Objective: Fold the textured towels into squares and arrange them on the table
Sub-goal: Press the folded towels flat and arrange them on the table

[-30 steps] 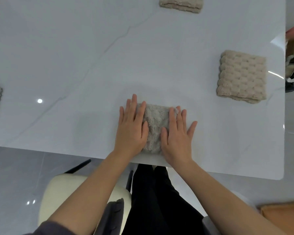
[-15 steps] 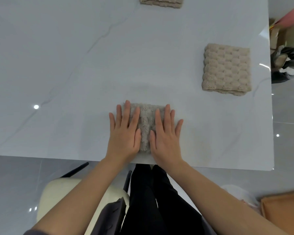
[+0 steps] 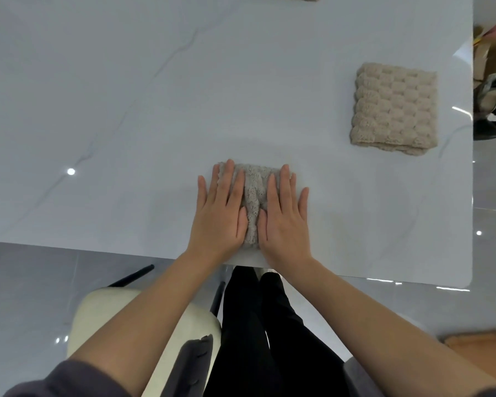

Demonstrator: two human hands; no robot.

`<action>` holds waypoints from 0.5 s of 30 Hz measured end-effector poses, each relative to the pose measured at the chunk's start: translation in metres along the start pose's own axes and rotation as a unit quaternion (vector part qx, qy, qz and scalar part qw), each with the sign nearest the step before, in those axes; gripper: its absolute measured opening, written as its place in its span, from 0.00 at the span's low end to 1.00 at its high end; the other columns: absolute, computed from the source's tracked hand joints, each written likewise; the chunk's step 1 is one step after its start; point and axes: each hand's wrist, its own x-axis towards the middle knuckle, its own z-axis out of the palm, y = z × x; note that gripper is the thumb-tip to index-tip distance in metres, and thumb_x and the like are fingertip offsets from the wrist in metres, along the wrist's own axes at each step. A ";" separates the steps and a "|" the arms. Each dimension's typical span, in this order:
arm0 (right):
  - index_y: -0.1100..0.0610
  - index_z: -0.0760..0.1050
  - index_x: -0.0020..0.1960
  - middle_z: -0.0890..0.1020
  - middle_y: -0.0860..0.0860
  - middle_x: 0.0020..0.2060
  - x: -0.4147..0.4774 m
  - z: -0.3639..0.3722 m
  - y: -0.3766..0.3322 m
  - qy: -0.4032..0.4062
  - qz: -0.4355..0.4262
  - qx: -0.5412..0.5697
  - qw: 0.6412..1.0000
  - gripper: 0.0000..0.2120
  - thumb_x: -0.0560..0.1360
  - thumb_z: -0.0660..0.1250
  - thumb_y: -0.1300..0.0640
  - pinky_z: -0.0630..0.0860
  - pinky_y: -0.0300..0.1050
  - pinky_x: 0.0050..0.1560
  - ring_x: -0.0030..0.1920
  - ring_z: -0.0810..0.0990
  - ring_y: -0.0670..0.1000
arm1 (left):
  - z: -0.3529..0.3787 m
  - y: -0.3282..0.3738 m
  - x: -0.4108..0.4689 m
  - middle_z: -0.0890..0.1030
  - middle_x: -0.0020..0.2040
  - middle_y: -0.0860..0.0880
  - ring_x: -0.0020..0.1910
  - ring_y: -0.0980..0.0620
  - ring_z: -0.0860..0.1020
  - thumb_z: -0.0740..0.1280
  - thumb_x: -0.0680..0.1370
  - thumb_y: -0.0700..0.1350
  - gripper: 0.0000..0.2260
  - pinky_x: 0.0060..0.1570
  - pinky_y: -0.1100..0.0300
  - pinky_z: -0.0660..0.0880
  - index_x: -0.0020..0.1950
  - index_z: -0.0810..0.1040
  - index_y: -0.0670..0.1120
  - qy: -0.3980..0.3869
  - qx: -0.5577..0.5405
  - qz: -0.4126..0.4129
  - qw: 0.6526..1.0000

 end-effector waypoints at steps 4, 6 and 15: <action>0.57 0.50 0.79 0.48 0.57 0.78 0.001 -0.019 0.010 -0.031 -0.006 0.011 0.999 0.29 0.79 0.45 0.48 0.41 0.64 0.73 0.78 0.47 0.58 | -0.009 -0.006 -0.007 0.48 0.78 0.37 0.77 0.38 0.46 0.49 0.80 0.49 0.28 0.74 0.41 0.40 0.78 0.51 0.39 -0.002 0.008 -0.009 1.000; 0.53 0.46 0.79 0.46 0.56 0.78 0.008 -0.034 0.027 -0.037 -0.027 0.040 0.998 0.29 0.80 0.46 0.48 0.41 0.65 0.73 0.78 0.45 0.57 | -0.019 -0.016 -0.016 0.49 0.77 0.34 0.77 0.36 0.47 0.51 0.81 0.50 0.29 0.74 0.39 0.43 0.77 0.51 0.36 -0.001 0.034 0.026 0.999; 0.52 0.50 0.79 0.50 0.50 0.79 0.091 -0.063 0.040 -0.139 -0.345 -0.047 0.927 0.26 0.83 0.50 0.49 0.55 0.60 0.74 0.77 0.55 0.48 | -0.022 -0.026 -0.023 0.60 0.77 0.43 0.76 0.45 0.58 0.56 0.81 0.39 0.23 0.74 0.46 0.57 0.76 0.60 0.40 -0.040 0.086 0.482 0.871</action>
